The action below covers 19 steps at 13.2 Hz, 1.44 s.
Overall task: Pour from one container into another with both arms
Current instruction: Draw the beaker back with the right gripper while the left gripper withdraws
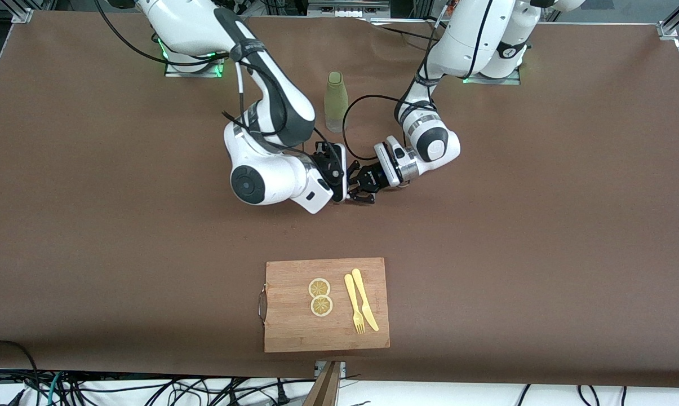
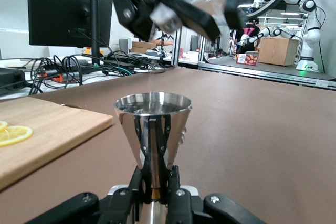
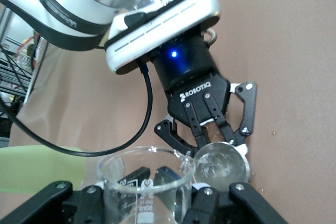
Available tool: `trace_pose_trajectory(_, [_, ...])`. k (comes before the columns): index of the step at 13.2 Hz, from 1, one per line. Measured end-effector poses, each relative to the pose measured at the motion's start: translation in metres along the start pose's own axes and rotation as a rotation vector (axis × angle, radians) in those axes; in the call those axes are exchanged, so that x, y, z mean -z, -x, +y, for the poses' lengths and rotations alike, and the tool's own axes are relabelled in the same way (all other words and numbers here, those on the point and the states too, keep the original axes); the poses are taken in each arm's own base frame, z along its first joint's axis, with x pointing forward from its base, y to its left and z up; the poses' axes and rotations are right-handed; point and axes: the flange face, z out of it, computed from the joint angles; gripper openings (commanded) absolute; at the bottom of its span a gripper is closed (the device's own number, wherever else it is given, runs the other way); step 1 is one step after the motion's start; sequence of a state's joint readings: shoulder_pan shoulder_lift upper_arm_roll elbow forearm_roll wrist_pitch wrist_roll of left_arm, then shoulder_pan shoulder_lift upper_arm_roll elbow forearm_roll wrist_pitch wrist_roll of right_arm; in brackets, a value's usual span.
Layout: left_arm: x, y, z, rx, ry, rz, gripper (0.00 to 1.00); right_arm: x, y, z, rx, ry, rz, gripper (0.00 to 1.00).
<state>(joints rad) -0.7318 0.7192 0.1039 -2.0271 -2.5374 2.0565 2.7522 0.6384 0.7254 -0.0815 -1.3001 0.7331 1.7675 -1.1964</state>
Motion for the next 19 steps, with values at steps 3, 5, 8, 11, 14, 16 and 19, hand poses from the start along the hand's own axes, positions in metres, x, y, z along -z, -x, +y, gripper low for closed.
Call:
trace_pose_trajectory(3, [0.002,0.000,0.001,0.007,-0.001,0.001,0.00,0.019,0.021,0.009,0.071,-0.059,0.060,0.11])
trace_pose_trajectory(5, [0.007,-0.010,-0.011,0.014,-0.022,0.018,0.00,0.038,0.040,0.013,0.126,-0.096,0.087,0.10])
trace_pose_trajectory(8, [0.023,-0.032,-0.041,0.039,-0.077,0.068,0.00,0.076,0.076,0.016,0.208,-0.151,0.132,0.10])
trace_pose_trajectory(11, [0.066,-0.041,-0.083,0.057,-0.091,0.072,0.00,0.122,0.136,0.026,0.305,-0.184,0.204,0.10])
trace_pose_trajectory(14, [0.139,-0.045,-0.139,0.022,0.004,0.015,0.00,0.154,0.217,0.037,0.423,-0.204,0.300,0.10])
trace_pose_trajectory(16, [0.193,-0.043,-0.170,0.012,0.077,-0.011,0.00,0.155,0.274,0.045,0.484,-0.210,0.372,0.10])
trace_pose_trajectory(19, [0.260,-0.034,-0.196,-0.014,0.179,-0.037,0.00,0.131,0.353,0.061,0.579,-0.208,0.483,0.10])
